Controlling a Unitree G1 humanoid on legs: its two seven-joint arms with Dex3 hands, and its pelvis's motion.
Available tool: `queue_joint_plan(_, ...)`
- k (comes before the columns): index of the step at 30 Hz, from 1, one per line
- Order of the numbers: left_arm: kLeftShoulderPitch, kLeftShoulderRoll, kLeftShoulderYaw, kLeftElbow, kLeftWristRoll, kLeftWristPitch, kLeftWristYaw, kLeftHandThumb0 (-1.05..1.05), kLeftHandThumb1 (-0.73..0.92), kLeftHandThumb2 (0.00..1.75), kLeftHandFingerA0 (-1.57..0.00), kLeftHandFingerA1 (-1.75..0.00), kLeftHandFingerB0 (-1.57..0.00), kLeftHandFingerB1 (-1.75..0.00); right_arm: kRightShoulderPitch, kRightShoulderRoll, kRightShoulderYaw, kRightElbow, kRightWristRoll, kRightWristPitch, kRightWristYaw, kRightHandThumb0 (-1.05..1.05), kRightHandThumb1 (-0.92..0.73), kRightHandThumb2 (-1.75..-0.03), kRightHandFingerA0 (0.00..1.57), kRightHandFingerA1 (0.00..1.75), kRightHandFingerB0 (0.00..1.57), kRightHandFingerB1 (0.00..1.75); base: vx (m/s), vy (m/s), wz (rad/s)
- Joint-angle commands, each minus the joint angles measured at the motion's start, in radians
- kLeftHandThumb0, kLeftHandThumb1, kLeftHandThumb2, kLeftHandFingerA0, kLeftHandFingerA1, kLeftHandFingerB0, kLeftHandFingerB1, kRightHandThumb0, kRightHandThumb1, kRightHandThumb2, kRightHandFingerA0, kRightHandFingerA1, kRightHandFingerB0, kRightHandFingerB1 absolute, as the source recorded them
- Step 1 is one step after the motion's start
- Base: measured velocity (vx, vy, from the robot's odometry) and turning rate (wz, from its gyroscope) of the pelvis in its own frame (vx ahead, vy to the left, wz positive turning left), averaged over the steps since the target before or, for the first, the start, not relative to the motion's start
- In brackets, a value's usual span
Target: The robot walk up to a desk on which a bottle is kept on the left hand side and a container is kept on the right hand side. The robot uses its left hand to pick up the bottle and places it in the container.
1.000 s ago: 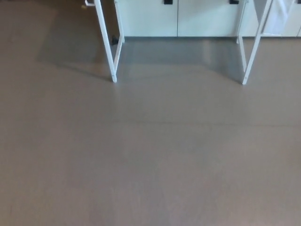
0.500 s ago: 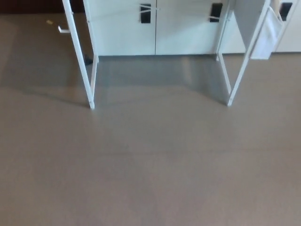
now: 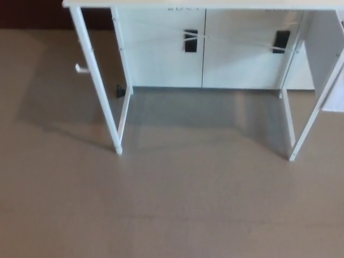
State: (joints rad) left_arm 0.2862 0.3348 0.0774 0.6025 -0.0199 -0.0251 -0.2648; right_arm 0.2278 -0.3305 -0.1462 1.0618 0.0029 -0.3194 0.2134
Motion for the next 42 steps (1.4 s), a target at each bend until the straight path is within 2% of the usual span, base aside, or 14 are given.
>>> queue_joint_plan(1, -0.001, 0.009, 0.007, 0.003, 0.008, 0.000, 0.007, -0.29, 0.69, 0.61, -0.47, -0.43, -0.29, -0.33, 0.018, -0.009, -0.003, 0.029, 0.001, -0.014, 0.002, -0.41, -0.71, -0.61, 0.63, 0.43, 0.43, 0.36, 0.38, 0.094, -0.32)
queue_joint_plan(11, 0.025, 0.034, 0.031, 0.033, -0.005, -0.011, -0.025, -0.33, 0.69, 0.62, -0.41, -0.43, -0.27, -0.33, 0.060, -0.002, -0.008, 0.071, 0.007, -0.043, -0.002, -0.41, -0.69, -0.61, 0.64, 0.44, 0.43, 0.36, 0.55, 0.161, -0.22)
queue_joint_plan(14, 0.012, 0.058, 0.023, 0.090, 0.014, -0.051, -0.033, -0.34, 0.69, 0.62, -0.41, -0.42, -0.28, -0.33, 0.059, 0.001, -0.009, 0.082, 0.008, -0.048, -0.003, -0.40, -0.69, -0.61, 0.64, 0.43, 0.43, 0.36, 0.40, 0.094, 0.08)
queue_joint_plan(17, -0.008, 0.057, 0.028, 0.126, -0.001, -0.044, -0.049, -0.34, 0.68, 0.62, -0.37, -0.40, -0.26, -0.32, 0.055, 0.002, -0.010, 0.101, 0.007, -0.053, -0.006, -0.41, -0.69, -0.61, 0.65, 0.44, 0.44, 0.36, 0.38, -0.074, 0.24)
queue_joint_plan(24, -0.014, 0.066, 0.022, 0.135, 0.003, -0.063, -0.064, -0.34, 0.69, 0.62, -0.38, -0.40, -0.28, -0.33, 0.070, 0.003, 0.000, 0.078, 0.000, -0.063, -0.013, -0.39, -0.70, -0.60, 0.64, 0.43, 0.42, 0.35, 0.48, -0.041, 0.36)
queue_joint_plan(29, -0.016, 0.091, -0.001, 0.133, 0.015, -0.046, -0.115, -0.39, 0.71, 0.63, -0.38, -0.38, -0.28, -0.33, 0.068, 0.005, -0.006, 0.100, 0.006, -0.062, -0.014, -0.41, -0.68, -0.61, 0.64, 0.43, 0.42, 0.35, 0.19, -0.085, -0.06)
queue_joint_plan(34, -0.008, 0.179, -0.089, 0.142, 0.084, -0.092, -0.187, -0.40, 0.71, 0.62, -0.40, -0.40, -0.32, -0.34, 0.059, 0.003, -0.007, 0.127, 0.005, -0.062, -0.015, -0.42, -0.68, -0.60, 0.66, 0.43, 0.44, 0.36, 0.16, 0.073, -0.15)
queue_joint_plan(42, 0.020, 0.200, -0.047, 0.096, -0.013, -0.054, -0.281, -0.41, 0.73, 0.63, -0.37, -0.37, -0.29, -0.33, 0.063, 0.015, -0.012, 0.120, 0.013, -0.068, -0.009, -0.39, -0.69, -0.61, 0.67, 0.44, 0.45, 0.36, 0.15, 0.157, 0.07)
